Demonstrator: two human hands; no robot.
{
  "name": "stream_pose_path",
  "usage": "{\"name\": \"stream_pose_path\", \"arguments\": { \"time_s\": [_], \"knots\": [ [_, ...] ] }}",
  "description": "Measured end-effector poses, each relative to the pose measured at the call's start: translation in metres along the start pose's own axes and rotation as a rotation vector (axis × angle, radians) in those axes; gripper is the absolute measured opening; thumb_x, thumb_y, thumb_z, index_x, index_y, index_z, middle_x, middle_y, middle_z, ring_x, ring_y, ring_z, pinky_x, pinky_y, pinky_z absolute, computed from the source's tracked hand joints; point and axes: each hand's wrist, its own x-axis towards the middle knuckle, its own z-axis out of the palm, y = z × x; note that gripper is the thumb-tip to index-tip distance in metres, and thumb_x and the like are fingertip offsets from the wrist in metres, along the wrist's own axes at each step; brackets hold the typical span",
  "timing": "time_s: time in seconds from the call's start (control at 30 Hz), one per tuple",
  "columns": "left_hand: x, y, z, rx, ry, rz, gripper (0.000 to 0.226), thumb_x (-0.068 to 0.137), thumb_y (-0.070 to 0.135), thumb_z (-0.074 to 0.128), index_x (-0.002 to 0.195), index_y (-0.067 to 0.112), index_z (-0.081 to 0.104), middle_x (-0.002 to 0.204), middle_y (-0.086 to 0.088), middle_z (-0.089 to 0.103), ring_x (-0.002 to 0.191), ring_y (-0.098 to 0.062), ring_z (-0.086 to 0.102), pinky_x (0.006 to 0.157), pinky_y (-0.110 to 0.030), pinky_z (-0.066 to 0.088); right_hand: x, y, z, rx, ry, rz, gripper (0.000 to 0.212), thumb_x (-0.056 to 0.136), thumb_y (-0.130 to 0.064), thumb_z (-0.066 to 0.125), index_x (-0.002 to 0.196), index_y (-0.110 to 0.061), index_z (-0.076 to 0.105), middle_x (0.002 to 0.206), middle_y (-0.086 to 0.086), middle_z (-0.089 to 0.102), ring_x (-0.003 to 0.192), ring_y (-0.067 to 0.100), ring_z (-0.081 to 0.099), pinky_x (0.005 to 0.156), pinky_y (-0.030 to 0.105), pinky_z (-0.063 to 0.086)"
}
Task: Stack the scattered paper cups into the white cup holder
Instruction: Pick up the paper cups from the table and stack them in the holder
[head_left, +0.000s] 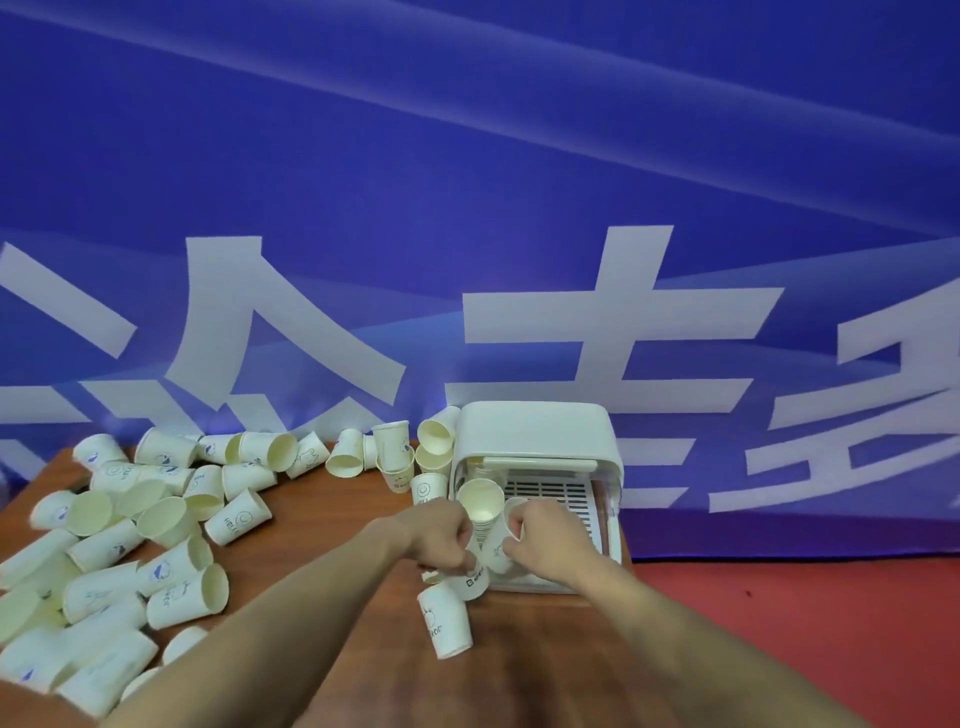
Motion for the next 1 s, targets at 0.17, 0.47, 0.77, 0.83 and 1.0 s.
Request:
{"name": "stream_pose_path", "arguments": {
  "time_s": [0.17,0.47,0.77,0.83,1.0],
  "knots": [
    [0.010,0.033,0.002,0.070,0.173,0.084,0.018,0.077,0.031,0.064,0.070,0.017,0.057,0.072,-0.001,0.062,0.071,-0.017,0.057,0.061,-0.029,0.045,-0.021,0.040,-0.014,0.023,0.130,0.102,0.018,0.084,-0.034,0.057,0.077,-0.018,0.058,0.073,-0.003,0.059,0.072,0.021,0.054,0.060,0.031,0.037],
    [0.043,0.069,0.010,0.567,0.344,0.174,0.031,0.093,0.041,0.046,0.097,0.016,0.064,0.094,-0.011,0.069,0.090,-0.031,0.061,0.071,-0.034,0.044,-0.040,0.085,-0.023,0.043,0.250,0.255,0.021,0.090,-0.038,0.054,0.088,-0.022,0.067,0.081,-0.002,0.065,0.079,0.019,0.061,0.064,0.029,0.041],
    [0.077,0.065,0.037,0.631,0.206,0.107,0.028,0.094,0.034,0.046,0.099,0.015,0.066,0.102,-0.011,0.068,0.092,-0.033,0.064,0.070,-0.034,0.043,-0.052,0.104,-0.001,0.063,0.184,0.307,0.024,0.092,-0.040,0.051,0.087,-0.021,0.066,0.076,-0.002,0.060,0.084,0.022,0.062,0.066,0.030,0.037],
    [0.082,0.064,0.045,0.644,0.182,0.096,0.028,0.095,0.032,0.045,0.101,0.015,0.066,0.103,-0.011,0.068,0.094,-0.032,0.064,0.069,-0.033,0.041,-0.054,0.108,0.006,0.053,0.198,0.307,0.026,0.092,-0.041,0.052,0.091,-0.021,0.068,0.085,0.001,0.068,0.090,0.022,0.064,0.071,0.031,0.042],
    [0.087,0.059,0.055,0.635,0.169,0.096,0.032,0.095,0.036,0.046,0.109,0.016,0.067,0.108,-0.009,0.068,0.098,-0.030,0.064,0.075,-0.034,0.047,-0.057,0.110,0.011,0.036,0.206,0.277,0.026,0.095,-0.042,0.052,0.089,-0.021,0.067,0.088,0.001,0.070,0.090,0.022,0.065,0.070,0.030,0.042]
  ]
}}
